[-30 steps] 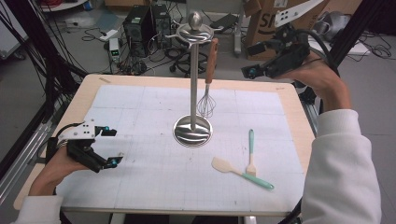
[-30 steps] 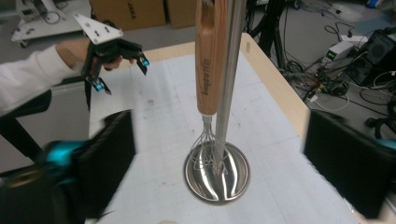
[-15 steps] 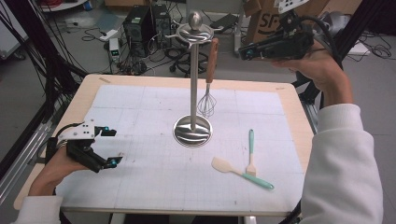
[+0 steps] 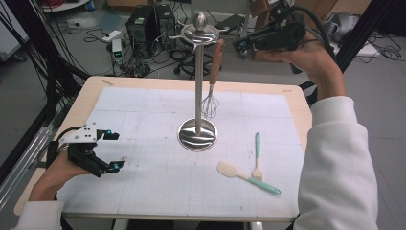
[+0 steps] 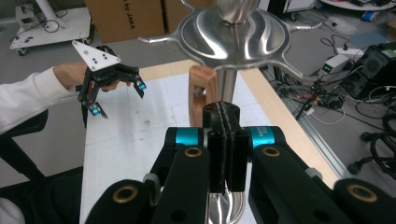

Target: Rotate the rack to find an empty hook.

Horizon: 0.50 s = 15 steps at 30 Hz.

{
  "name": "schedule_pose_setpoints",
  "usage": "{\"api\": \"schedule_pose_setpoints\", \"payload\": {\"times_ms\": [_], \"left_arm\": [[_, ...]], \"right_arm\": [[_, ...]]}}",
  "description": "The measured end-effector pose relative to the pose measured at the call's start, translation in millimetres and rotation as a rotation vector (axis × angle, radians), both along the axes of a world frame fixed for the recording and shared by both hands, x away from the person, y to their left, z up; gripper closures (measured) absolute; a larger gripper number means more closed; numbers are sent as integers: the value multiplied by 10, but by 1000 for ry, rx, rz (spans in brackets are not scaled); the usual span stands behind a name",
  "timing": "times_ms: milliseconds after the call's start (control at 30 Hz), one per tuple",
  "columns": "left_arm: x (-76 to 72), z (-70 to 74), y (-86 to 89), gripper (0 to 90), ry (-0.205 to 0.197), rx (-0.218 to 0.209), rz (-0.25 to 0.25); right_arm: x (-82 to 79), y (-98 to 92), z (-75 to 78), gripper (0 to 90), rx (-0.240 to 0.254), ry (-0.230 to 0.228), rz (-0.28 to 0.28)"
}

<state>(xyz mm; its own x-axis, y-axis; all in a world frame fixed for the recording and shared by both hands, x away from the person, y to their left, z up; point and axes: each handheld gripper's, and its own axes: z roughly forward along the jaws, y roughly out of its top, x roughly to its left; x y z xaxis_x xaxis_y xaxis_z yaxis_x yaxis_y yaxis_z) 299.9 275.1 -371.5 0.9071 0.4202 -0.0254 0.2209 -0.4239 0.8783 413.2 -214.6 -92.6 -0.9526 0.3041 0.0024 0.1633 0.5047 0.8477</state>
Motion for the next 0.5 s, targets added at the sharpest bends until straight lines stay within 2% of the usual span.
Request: {"api": "schedule_pose_setpoints", "payload": {"times_ms": [133,500], "left_arm": [[-3,-2,2,17,1,-4,-1],[-1,-13,-8,17,4,1,-4]], "right_arm": [[29,66,-9,894,-8,0,-5],[-18,268,26,894,-19,-4,53]]}}
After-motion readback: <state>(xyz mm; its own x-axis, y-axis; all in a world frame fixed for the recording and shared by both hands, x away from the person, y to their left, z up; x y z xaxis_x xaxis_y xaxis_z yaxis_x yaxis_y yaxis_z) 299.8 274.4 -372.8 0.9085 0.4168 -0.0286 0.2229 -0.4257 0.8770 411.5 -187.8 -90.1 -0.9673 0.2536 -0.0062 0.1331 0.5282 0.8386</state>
